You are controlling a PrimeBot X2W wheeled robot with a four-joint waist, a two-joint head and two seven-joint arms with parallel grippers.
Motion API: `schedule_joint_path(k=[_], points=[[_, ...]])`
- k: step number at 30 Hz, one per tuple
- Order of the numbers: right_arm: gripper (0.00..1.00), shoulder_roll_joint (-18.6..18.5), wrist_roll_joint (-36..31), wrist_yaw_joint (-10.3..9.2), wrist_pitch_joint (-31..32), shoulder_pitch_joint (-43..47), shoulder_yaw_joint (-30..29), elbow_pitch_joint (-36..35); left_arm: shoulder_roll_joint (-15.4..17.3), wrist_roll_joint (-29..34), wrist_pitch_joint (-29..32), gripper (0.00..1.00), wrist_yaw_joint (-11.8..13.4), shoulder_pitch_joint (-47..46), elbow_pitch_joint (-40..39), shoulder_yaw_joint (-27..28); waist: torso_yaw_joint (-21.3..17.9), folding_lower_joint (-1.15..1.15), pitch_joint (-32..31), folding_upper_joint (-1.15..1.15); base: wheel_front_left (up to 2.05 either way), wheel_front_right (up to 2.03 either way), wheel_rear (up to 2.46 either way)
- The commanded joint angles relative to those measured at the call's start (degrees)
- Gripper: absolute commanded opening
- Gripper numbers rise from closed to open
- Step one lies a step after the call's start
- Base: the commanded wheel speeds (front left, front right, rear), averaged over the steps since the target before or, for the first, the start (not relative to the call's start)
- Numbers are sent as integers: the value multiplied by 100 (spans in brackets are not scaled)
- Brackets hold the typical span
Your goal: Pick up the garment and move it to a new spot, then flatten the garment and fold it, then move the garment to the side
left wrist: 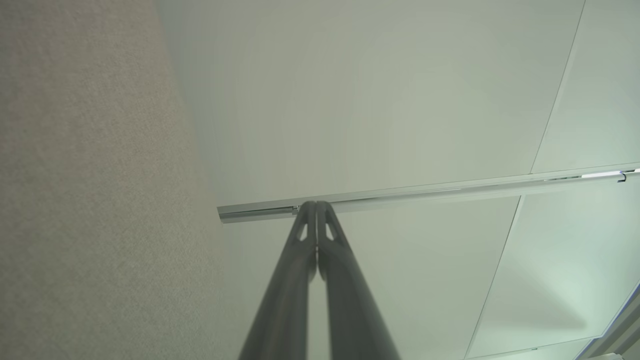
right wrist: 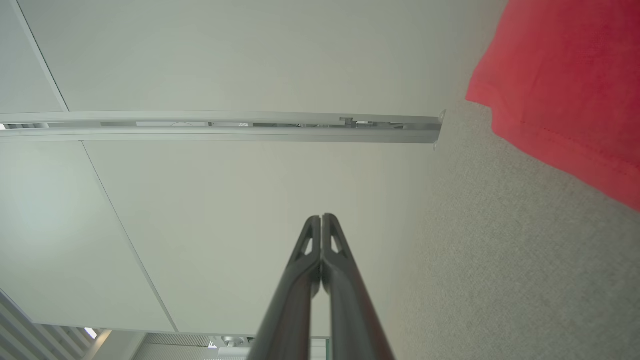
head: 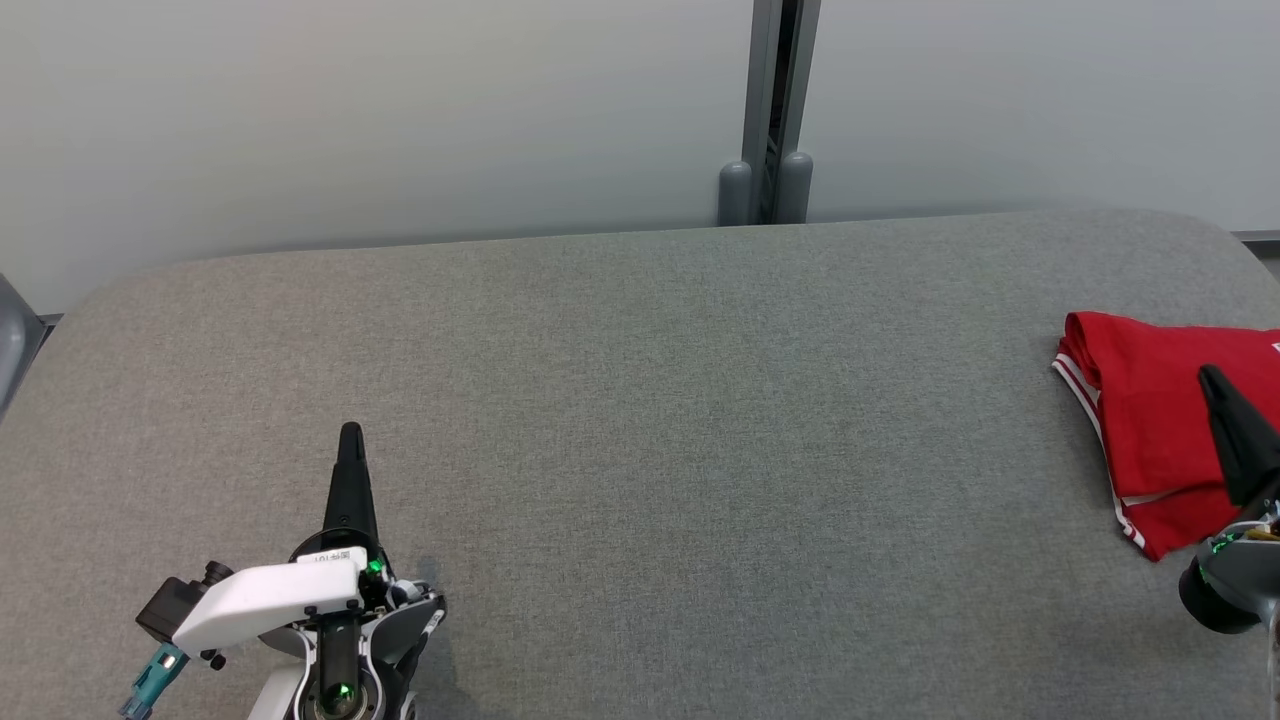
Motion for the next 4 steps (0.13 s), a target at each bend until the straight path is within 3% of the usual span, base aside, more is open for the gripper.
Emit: schedule_joint_path(k=[1,4], points=[[0,-22,-2,2,26,-50,-18,0,18,13,-9,0,-21,-97,-3,19,0,0,0,0,0,0,0],[0,-21,-2,2,26,-50,-19,0,18,13,-9,0,-21,-97,-3,19,0,0,0,0,0,0,0]])
